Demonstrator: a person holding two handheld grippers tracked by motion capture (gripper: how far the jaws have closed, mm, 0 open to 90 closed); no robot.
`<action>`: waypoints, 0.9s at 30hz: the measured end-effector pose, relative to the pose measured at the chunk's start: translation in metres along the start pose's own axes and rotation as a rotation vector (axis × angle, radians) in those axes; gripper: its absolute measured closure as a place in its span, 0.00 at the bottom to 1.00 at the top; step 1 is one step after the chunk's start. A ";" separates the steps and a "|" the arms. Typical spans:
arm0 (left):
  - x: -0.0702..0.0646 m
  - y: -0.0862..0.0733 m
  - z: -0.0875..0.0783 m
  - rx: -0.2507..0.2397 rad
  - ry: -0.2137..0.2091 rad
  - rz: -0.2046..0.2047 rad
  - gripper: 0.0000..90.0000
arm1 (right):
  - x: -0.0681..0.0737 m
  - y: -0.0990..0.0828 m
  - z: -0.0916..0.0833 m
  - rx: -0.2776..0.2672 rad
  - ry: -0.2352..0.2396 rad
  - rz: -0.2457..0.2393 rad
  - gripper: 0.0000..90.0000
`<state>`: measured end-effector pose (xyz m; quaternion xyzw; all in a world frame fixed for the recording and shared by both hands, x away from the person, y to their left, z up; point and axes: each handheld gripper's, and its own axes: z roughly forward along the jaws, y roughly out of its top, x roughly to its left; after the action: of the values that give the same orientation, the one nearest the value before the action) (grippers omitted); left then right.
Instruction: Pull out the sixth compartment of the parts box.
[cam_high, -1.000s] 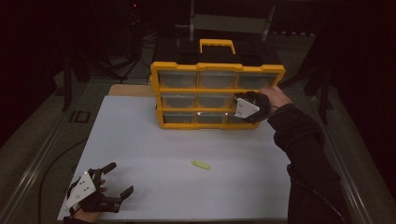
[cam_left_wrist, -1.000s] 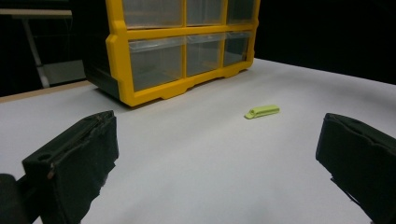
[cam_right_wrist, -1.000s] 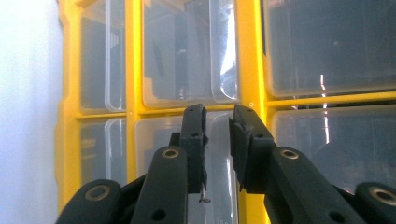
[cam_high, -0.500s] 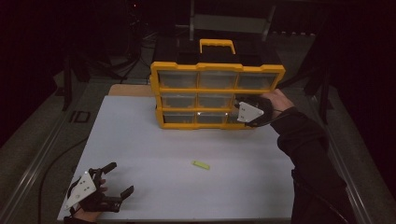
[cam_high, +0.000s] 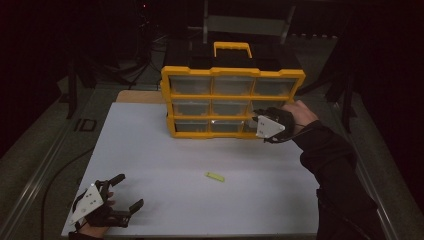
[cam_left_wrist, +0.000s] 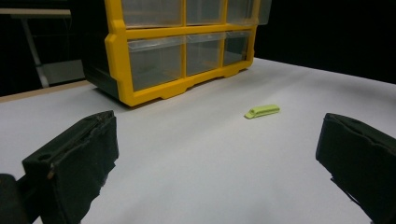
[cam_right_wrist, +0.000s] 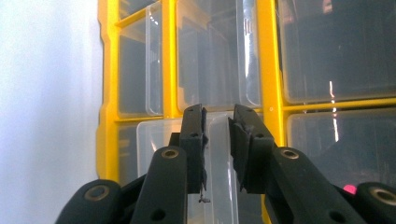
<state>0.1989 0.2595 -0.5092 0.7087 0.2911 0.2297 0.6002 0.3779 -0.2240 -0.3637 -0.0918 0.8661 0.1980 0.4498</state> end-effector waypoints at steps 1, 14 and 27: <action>0.000 0.000 0.000 0.000 -0.001 0.000 0.00 | 0.000 0.000 -0.001 0.003 0.002 -0.005 0.84; 0.000 0.000 0.001 0.003 -0.001 0.001 0.00 | 0.011 0.007 -0.017 -0.018 0.011 -0.009 0.83; 0.000 0.000 0.002 0.004 -0.004 0.004 0.00 | 0.021 0.008 -0.022 -0.029 -0.002 0.001 0.83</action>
<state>0.2005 0.2582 -0.5093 0.7109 0.2890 0.2291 0.5988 0.3468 -0.2257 -0.3668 -0.0977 0.8628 0.2110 0.4489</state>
